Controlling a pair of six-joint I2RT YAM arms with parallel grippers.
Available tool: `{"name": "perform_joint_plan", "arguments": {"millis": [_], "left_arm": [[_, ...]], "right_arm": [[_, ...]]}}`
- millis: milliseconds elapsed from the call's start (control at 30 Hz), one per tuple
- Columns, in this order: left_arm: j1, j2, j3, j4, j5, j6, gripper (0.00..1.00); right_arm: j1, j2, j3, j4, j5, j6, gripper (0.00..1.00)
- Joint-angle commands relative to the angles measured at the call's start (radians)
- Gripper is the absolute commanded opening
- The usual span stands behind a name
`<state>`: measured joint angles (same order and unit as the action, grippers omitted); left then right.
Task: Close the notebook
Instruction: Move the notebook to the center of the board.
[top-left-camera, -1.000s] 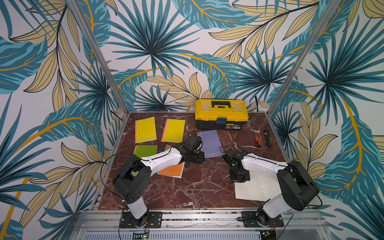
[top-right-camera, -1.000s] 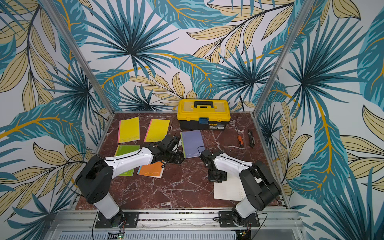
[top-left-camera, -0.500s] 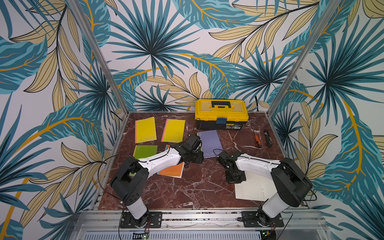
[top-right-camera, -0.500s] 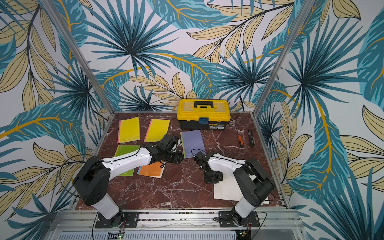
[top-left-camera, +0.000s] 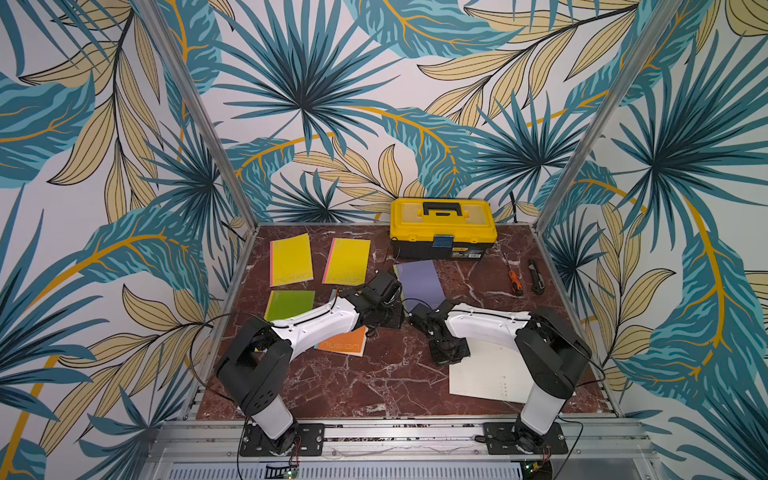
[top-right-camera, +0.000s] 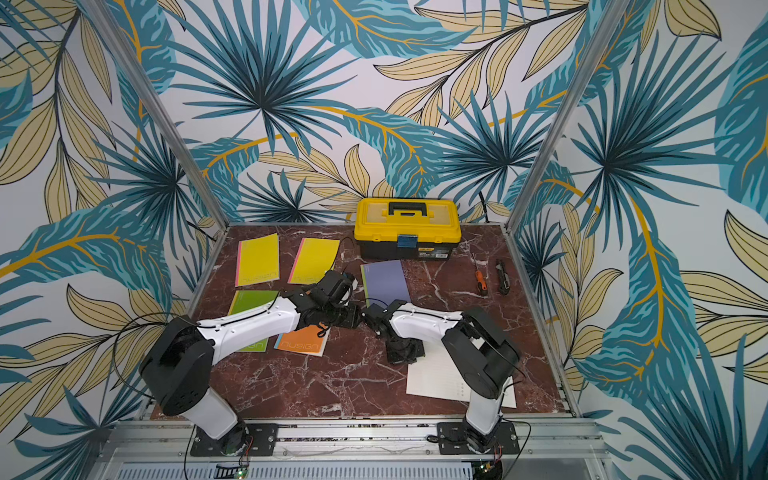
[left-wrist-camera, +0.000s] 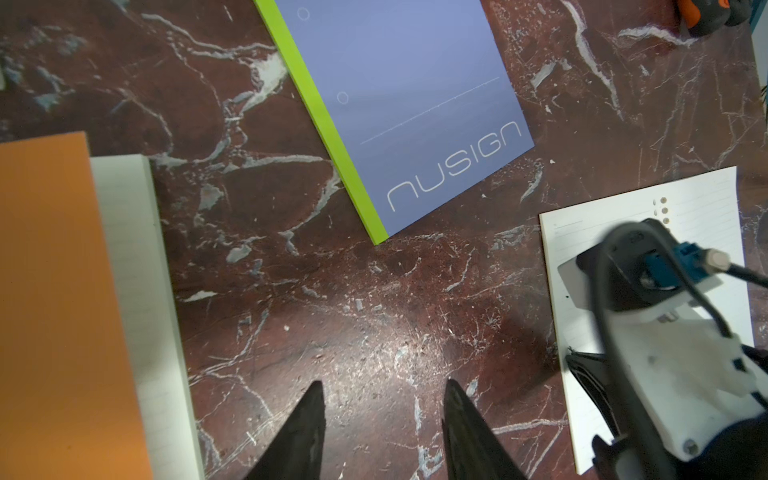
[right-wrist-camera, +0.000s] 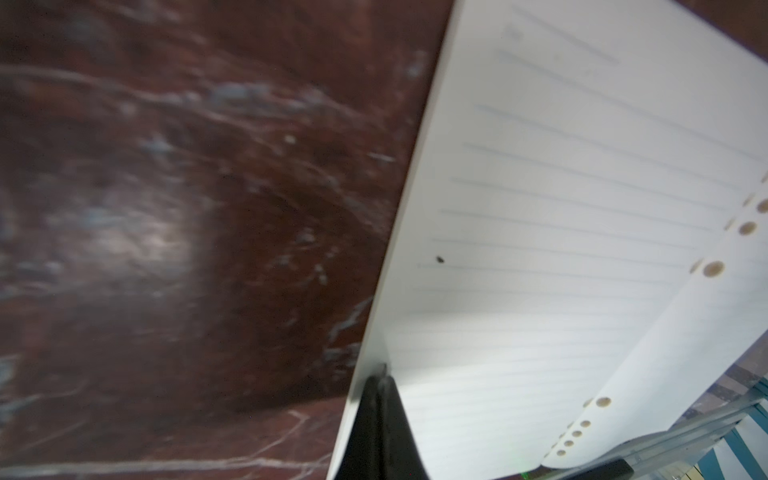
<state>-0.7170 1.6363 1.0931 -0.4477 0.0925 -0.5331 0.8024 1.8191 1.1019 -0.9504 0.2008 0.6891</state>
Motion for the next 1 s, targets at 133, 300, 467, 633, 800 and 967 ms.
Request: {"name": "perform_joint_plan", "arguments": {"millis": [133, 300, 467, 633, 800, 967], "left_arm": [[0.057, -0.085, -0.063, -0.027, -0.028, -0.018, 0.48], [0.108, -0.158, -0.132, -0.035, -0.028, -0.024, 0.48], [0.114, -0.191, -0.165, -0.048, -0.033, -0.031, 0.48], [0.114, -0.206, -0.192, -0.044, -0.023, -0.04, 0.48], [0.103, -0.233, -0.222, -0.032, 0.008, -0.064, 0.48], [0.058, -0.238, -0.217, -0.039, 0.011, -0.088, 0.5]], "right_arm": [[0.142, 0.172, 0.149, 0.112, -0.126, 0.021, 0.04], [0.218, 0.272, 0.273, 0.103, -0.158, 0.011, 0.04], [0.276, 0.314, 0.371, 0.101, -0.183, -0.026, 0.04], [0.282, 0.271, 0.398, 0.108, -0.177, -0.04, 0.05], [0.253, 0.137, 0.389, 0.082, -0.129, -0.062, 0.15], [0.15, -0.076, 0.224, 0.059, -0.09, -0.048, 0.31]]}}
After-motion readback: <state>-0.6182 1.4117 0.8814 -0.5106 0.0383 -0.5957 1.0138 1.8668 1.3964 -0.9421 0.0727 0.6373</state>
